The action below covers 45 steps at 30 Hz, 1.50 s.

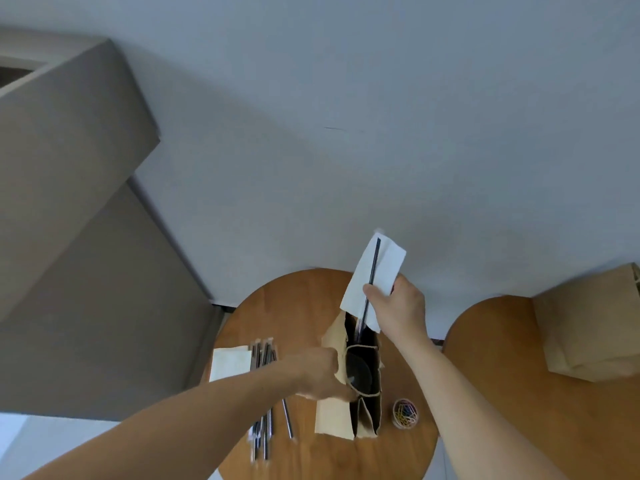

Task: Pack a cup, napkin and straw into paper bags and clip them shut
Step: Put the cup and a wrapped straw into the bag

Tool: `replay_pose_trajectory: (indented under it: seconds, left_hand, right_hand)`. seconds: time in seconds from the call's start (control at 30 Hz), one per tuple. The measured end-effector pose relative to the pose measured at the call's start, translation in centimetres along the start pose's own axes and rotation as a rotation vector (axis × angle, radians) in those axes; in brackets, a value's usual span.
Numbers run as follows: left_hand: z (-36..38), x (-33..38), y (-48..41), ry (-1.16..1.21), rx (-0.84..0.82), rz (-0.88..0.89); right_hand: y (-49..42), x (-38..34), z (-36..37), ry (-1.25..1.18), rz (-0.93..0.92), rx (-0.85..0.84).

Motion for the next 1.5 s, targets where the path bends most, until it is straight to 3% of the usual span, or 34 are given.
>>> replay_pose_trajectory:
  seconds: [0.17,0.3,0.53,0.93,1.2,1.5]
  left_hand:
    - [0.1,0.0,-0.1,0.107,0.182,-0.045]
    - [0.5,-1.3,-0.1,0.414,0.195,-0.106]
    - [0.6,-3.3,0.0,0.689,0.188,-0.166]
    - [1.5,-4.1,1.1,0.608,0.197,-0.085]
    - [1.6,-5.6,1.0,0.578,0.173,-0.111]
    - [1.2,-5.4,1.0,0.6,0.153,-0.101]
  right_hand:
    - [1.3,1.1,2.4,0.104,0.049,-0.051]
    - [2.8,1.4,4.1,0.126,0.044,-0.151]
    - [5.4,4.5,4.6,0.44,0.093,-0.431]
    - [4.6,10.3,11.5,0.754,0.32,-0.552]
    - [4.1,11.3,13.0,0.693,0.387,-0.508]
    - [4.8,3.5,9.0,0.66,0.113,-0.471]
Point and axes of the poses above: each hand's wrist, its own y-axis away from the middle knuckle, its own z-axis out of the palm, x = y × z, the point moved 6 cm from there along -y, towards the middle knuckle, and after that the axes turned 7 degrees about z, right-handed, at the moved point
